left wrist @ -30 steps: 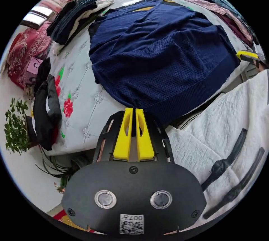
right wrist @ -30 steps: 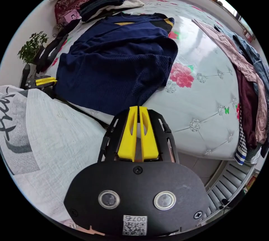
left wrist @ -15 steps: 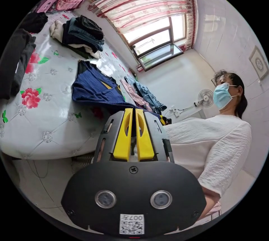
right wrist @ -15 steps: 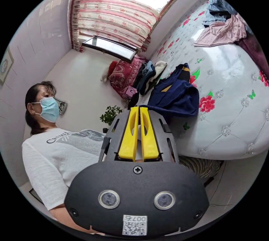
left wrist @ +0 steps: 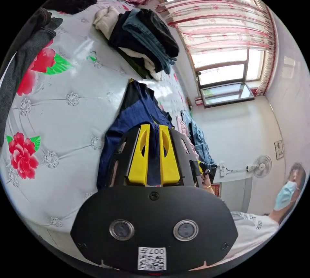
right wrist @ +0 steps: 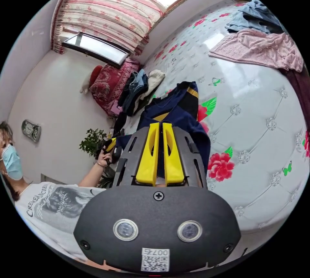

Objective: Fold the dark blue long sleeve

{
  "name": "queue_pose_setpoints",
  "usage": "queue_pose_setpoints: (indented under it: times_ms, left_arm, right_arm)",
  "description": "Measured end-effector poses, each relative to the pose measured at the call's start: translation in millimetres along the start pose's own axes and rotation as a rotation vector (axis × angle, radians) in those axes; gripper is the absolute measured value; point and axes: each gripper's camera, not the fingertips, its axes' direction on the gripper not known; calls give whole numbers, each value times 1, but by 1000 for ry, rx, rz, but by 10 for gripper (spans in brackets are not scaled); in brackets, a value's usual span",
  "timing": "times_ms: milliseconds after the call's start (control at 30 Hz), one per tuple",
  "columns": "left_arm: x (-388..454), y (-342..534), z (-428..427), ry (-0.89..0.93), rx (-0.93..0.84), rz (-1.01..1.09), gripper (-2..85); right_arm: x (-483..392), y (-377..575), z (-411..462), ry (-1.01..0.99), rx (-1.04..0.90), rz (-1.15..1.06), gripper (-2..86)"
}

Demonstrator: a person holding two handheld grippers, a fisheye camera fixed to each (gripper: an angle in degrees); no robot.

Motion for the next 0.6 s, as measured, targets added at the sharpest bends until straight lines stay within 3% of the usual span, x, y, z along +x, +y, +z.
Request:
queue_pose_setpoints:
  times_ms: [133, 300, 533, 600]
  left_arm:
    - [-21, -5, 34, -155, -33, -34, 74]
    - [-42, 41, 54, -265, -168, 30, 82]
    - [-32, 91, 121, -561, -263, 242, 82]
    - [-22, 97, 143, -638, -270, 368, 67]
  right_arm:
    - [12, 1, 46, 169, -73, 7, 41]
    - [16, 69, 77, 308, -168, -67, 68]
    - [3, 109, 145, 418, -352, -153, 76]
    - [-15, 107, 176, 574, -402, -221, 59]
